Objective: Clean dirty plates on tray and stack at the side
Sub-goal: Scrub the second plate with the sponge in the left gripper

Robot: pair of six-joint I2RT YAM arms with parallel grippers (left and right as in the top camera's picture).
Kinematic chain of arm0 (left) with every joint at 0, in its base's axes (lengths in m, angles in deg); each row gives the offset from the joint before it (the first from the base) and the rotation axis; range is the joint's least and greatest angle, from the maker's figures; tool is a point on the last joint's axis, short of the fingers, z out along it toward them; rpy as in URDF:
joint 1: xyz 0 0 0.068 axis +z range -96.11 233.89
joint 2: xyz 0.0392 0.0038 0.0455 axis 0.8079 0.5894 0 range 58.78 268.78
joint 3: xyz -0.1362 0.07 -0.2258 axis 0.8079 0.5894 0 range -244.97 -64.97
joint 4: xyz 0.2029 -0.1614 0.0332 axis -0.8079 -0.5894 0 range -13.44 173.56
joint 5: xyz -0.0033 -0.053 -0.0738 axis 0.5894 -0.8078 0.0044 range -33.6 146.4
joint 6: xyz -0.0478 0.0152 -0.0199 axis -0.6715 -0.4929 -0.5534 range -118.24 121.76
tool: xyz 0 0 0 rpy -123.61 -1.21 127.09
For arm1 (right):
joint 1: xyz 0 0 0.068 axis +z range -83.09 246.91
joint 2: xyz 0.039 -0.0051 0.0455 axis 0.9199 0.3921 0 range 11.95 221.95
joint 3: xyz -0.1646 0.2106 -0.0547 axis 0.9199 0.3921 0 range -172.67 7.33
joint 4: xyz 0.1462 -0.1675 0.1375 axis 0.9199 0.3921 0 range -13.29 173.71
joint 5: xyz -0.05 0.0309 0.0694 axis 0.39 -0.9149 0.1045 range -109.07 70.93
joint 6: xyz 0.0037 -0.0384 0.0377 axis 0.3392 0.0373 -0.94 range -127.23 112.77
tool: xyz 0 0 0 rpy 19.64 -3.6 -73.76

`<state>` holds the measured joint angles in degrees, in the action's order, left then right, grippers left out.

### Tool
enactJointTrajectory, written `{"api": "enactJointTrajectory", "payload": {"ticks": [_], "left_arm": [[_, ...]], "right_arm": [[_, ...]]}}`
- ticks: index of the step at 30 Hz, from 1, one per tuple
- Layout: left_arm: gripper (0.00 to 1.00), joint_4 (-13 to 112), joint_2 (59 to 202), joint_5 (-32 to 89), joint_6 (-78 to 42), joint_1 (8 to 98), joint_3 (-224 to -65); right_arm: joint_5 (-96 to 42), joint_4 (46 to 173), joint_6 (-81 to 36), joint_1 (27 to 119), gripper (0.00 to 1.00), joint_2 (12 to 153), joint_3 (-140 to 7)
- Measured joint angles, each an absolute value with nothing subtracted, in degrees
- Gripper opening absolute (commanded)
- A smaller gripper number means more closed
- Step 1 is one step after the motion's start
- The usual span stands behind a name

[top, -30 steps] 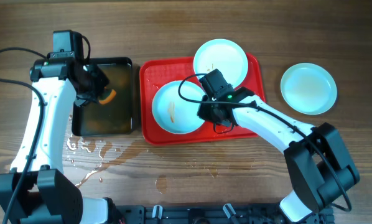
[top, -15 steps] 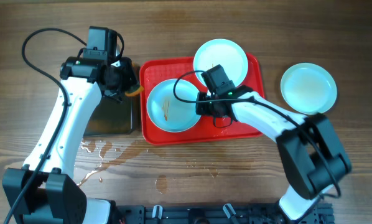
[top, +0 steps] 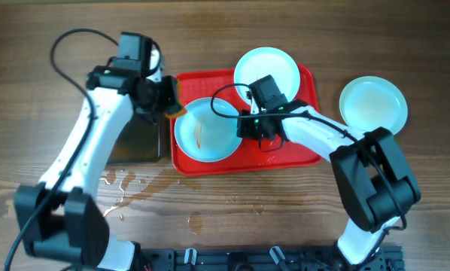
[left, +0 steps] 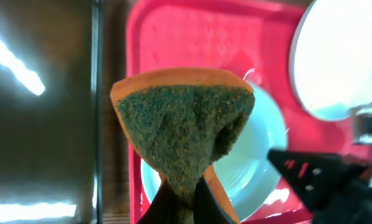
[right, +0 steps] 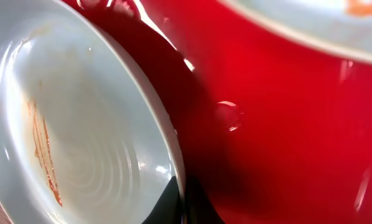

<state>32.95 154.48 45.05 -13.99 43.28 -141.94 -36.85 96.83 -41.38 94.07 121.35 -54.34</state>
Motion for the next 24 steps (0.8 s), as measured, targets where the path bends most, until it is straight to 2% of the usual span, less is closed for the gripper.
{"api": "enactJointTrajectory", "payload": {"ticks": [13, 21, 24], "left_arm": [[0.04, 35.6, 170.6, 47.1, -9.2, 32.5, -140.3], [0.04, 30.0, 171.0, 42.8, -7.6, 32.5, -140.3], [0.04, 34.1, 171.0, 41.5, -6.3, 32.5, -140.2]], "right_arm": [[-37.1, 96.8, -41.4, 93.5, 0.04, 121.4, -54.3], [-37.5, 96.9, -40.4, 93.5, 0.04, 121.4, -54.3], [-37.5, 96.9, -40.4, 93.4, 0.04, 121.4, -54.3]]}}
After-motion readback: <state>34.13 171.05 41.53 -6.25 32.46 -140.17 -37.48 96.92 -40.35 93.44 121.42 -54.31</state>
